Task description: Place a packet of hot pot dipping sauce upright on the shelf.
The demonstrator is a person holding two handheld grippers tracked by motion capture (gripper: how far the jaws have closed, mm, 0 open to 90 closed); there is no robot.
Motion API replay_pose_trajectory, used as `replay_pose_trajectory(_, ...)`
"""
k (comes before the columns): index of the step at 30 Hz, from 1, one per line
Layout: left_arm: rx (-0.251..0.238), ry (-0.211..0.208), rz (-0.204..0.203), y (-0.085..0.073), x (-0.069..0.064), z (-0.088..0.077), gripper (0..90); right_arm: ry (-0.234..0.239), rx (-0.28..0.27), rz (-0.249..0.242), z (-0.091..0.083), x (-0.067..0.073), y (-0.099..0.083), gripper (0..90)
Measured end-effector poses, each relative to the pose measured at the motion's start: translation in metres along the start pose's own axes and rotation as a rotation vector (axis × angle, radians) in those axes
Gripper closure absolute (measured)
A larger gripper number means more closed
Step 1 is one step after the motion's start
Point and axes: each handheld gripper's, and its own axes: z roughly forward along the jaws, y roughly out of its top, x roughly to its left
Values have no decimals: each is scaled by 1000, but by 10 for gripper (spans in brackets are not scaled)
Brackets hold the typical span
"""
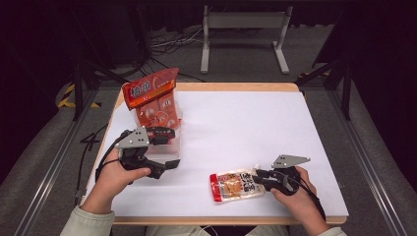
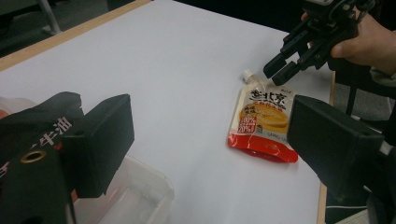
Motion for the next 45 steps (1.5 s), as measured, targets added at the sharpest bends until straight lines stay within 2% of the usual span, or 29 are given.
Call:
replay_pose_trajectory(1,0,-1,0,0,0,0,156,-16,8,30,1,1,-1,599)
replay_pose_trajectory(3,-1,-1,5,1,0,0,156,-39,24,55,4,2,-2,540)
replay_pose_trajectory(7,0,0,1,1,1,0,156,-101,62,70,11,4,-6,392)
replay_pose_trajectory(9,2,2,2,0,2,0,156,-102,57,82,15,5,-7,334)
replay_pose_trajectory(11,2,1,1,0,1,0,156,-112,61,45,20,10,-6,274)
replay_pose_trajectory(13,0,0,-2,0,1,0,156,-126,61,16,24,14,-6,260)
replay_pose_trajectory(16,1,-1,0,1,1,1,156,-125,68,8,25,14,-6,265)
replay_pose_trajectory(20,1,-5,-1,1,0,3,156,-146,86,-19,27,18,-4,308)
replay_pose_trajectory(24,2,-11,0,2,0,3,156,-154,96,-40,28,23,-2,406)
replay_pose_trajectory(25,1,-10,-1,2,0,4,157,-147,92,-37,28,22,-2,469)
replay_pose_trajectory(27,2,-9,-1,2,0,4,157,-136,93,-38,28,23,-1,500)
replay_pose_trajectory(31,4,-11,2,2,-1,4,156,-110,89,-32,29,26,0,760)
replay_pose_trajectory(33,4,-11,4,2,-1,3,157,-89,88,-21,29,26,1,834)
replay_pose_trajectory(37,6,-9,1,0,0,2,156,-68,93,-23,25,28,9,887)
replay_pose_trajectory(40,6,-4,-5,-1,1,2,156,-48,22,-14,13,26,17,891)
replay_pose_trajectory(45,6,-7,-5,-1,0,3,156,-39,-43,-13,-1,24,28,893)
